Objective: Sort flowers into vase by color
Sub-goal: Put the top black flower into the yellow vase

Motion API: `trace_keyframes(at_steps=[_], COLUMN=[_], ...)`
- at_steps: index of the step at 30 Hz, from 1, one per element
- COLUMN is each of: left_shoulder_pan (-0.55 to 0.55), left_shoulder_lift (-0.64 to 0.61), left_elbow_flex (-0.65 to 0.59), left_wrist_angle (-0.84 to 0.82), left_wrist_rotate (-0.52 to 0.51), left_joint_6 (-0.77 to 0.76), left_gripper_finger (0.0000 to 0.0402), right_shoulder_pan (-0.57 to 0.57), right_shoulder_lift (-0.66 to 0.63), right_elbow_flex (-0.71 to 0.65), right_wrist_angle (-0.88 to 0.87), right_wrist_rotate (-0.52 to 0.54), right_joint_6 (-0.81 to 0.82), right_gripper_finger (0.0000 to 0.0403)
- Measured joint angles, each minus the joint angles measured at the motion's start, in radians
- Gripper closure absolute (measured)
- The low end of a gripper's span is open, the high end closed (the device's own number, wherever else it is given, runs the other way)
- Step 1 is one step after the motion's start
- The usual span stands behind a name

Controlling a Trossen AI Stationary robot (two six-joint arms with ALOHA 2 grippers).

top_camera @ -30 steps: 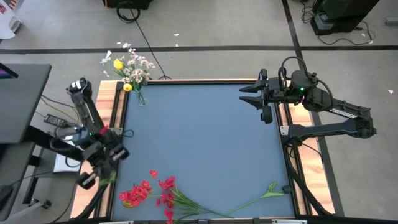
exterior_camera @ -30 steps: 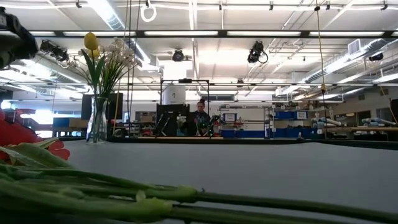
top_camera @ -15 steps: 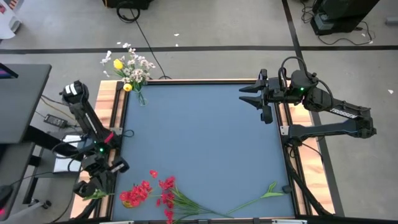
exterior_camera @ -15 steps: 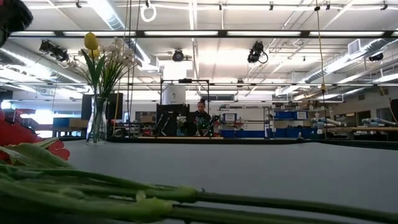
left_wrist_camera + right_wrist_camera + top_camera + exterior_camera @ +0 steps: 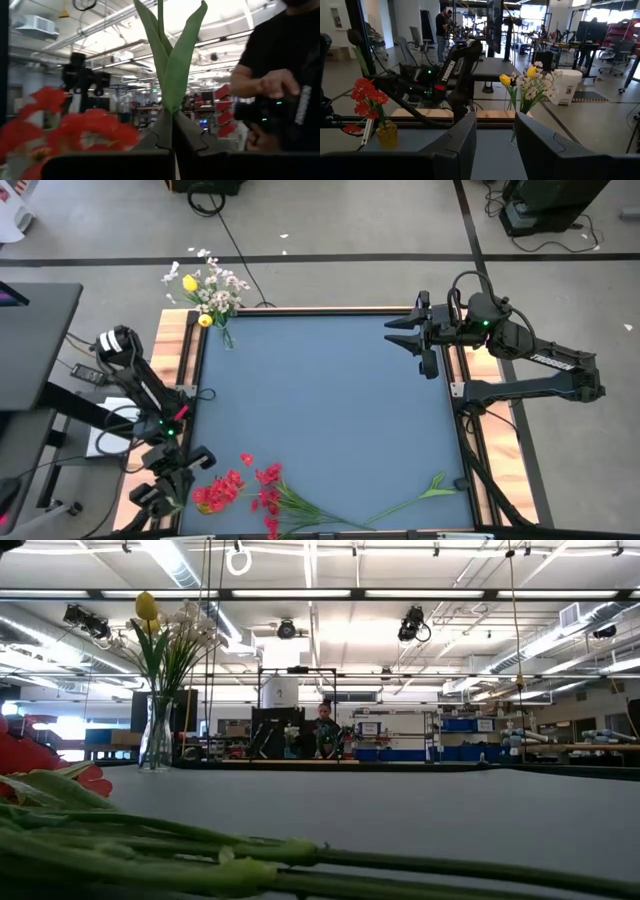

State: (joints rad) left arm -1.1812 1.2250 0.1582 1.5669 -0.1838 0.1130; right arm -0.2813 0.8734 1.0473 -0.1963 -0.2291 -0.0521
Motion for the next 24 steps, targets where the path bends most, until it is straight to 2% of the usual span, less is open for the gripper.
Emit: trace_keyframes(at_steps=[5,24], left_shoulder_pan=[0.0,-0.001], left_shoulder_lift=[-0.001,-0.001], left_elbow_flex=[-0.015,0.003], left_wrist_angle=[0.001,0.002], left_wrist_rotate=[-0.032,-0.02], left_joint_6=[0.013,0.033], left_gripper_finger=[0.0394,0.0393], right_shoulder_pan=[0.0,0.0], right_shoulder_lift=[0.0,0.0], right_elbow_flex=[0.0,0.0], right_wrist_angle=[0.0,0.0], right_wrist_rotate=[0.0,0.0], right_joint_6=[0.0,0.0], right_gripper_finger=[0.0259,0.0259])
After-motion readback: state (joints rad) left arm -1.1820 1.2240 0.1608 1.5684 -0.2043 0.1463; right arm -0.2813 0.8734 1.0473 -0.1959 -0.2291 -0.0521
